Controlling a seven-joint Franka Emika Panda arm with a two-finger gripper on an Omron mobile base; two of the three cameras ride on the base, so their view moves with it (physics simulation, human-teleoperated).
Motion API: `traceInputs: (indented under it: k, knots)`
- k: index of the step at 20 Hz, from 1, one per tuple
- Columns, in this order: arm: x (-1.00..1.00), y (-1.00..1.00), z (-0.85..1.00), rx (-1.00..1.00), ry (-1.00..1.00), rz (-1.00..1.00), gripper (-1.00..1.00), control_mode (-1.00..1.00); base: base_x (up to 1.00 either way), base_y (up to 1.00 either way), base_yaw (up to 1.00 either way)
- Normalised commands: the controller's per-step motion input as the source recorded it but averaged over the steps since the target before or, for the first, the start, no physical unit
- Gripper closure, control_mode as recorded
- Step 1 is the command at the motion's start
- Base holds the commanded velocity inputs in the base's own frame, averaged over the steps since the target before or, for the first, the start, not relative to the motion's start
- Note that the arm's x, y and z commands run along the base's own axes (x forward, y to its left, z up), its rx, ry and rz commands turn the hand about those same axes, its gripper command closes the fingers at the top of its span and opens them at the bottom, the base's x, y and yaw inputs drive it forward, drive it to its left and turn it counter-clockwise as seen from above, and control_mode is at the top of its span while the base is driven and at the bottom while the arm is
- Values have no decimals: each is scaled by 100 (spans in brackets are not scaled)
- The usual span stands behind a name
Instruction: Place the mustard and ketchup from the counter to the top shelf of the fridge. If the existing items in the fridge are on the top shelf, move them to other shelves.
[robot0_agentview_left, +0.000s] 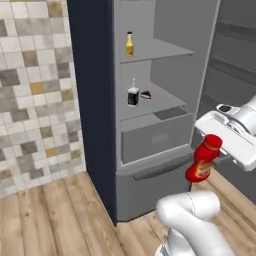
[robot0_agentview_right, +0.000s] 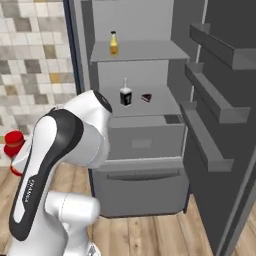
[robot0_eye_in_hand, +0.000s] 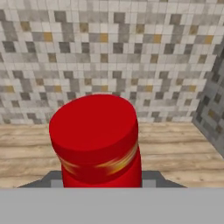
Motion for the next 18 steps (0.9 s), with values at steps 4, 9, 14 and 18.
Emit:
traceInputs:
  k: [4,9,14,18]
  knots:
    - [0,0,0,0,0,0,100,100,92,3,0]
    - [0,0,0,0,0,0,100,100,100,-11,0]
    - [0,0,0,0,0,0,100,100,99,-44,2]
    - [0,0,0,0,0,0,100,100,47,-85,22]
